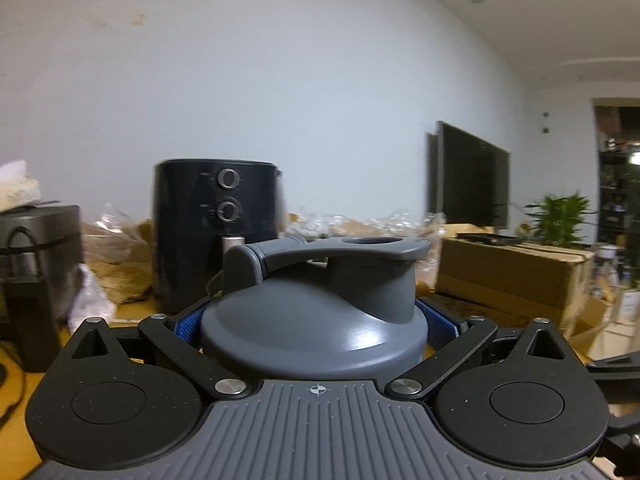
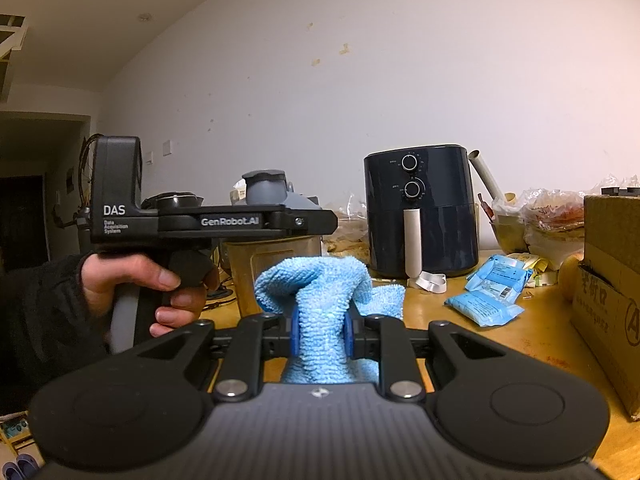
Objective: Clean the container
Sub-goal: 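Wipe the cloth along the bottle wall while the left gripper rotates the bottle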
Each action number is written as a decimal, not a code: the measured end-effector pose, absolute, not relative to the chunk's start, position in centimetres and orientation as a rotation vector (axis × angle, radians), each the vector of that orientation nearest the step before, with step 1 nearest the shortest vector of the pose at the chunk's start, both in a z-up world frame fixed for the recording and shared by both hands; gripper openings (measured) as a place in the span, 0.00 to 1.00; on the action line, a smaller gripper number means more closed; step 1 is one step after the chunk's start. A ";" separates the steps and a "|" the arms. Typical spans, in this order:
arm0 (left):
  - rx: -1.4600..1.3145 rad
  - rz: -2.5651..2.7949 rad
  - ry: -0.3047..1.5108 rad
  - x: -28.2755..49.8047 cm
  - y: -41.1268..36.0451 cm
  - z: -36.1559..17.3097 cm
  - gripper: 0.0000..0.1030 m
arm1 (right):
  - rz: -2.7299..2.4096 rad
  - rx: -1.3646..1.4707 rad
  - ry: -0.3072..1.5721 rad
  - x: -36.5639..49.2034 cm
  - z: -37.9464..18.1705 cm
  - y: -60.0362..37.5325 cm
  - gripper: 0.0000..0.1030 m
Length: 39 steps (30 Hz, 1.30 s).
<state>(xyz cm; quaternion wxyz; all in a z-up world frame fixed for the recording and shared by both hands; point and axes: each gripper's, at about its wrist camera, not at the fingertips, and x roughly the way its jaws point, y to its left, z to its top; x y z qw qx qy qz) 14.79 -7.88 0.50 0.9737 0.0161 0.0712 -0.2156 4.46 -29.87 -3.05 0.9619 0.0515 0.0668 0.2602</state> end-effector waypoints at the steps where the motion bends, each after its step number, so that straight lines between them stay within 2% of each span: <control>1: 0.037 -0.418 0.145 14.7 -8.1 0.5 1.00 | 0.527 0.104 0.137 4.5 -3.1 -29.9 0.18; 33: 0.062 0.004 0.154 13.3 -12.8 1.3 1.00 | 0.519 0.106 0.150 4.6 -3.5 -29.9 0.18; 34: 0.061 0.009 0.155 13.3 -12.9 1.3 1.00 | 0.519 0.106 0.151 4.6 -3.5 -29.9 0.18; 36: 0.059 0.012 0.157 13.3 -13.0 1.2 0.92 | 0.520 0.106 0.150 4.6 -3.5 -29.9 0.18; 39: 0.059 0.017 0.155 13.3 -13.1 1.2 0.92 | 0.522 0.105 0.150 4.5 -3.5 -29.9 0.18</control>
